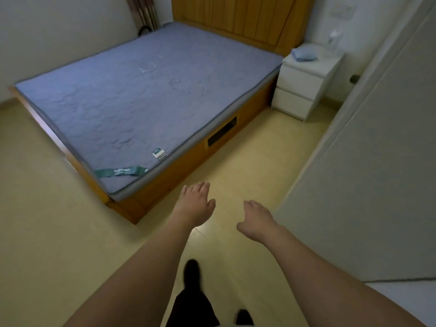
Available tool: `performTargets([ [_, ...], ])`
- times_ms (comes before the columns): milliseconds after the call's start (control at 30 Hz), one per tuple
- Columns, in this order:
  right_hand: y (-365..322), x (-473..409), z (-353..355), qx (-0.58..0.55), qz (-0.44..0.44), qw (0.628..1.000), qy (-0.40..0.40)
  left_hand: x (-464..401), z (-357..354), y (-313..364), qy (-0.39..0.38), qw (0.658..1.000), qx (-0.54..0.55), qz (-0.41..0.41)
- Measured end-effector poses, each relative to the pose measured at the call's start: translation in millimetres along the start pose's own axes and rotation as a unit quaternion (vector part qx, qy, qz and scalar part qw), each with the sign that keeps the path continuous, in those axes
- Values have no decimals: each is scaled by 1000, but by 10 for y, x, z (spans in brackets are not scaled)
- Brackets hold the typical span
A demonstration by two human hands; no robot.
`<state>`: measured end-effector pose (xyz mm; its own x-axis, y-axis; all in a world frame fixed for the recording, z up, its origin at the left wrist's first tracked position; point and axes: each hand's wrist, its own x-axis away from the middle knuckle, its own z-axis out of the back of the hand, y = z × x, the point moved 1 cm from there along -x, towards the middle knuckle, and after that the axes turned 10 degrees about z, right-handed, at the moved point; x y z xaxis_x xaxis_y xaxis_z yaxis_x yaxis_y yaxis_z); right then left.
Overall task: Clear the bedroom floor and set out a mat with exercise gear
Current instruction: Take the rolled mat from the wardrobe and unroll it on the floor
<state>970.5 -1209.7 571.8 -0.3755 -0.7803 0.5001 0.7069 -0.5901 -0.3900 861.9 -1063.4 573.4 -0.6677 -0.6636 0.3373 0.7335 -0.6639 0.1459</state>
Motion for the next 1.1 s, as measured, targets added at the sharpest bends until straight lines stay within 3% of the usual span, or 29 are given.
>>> performTargets([
  [400,-388,-2474,1529,-54,-74,994,68,-2966,1303,-570,-1,997,-9,-81],
  [867,223,-4660,3346,-117,-174,967,145,-5929,2364,315,-22,976,-58,-210],
  [1100,449,-5156,4168,-144,-211,950,181,-6862,3033,980,11,955,-54,-293],
])
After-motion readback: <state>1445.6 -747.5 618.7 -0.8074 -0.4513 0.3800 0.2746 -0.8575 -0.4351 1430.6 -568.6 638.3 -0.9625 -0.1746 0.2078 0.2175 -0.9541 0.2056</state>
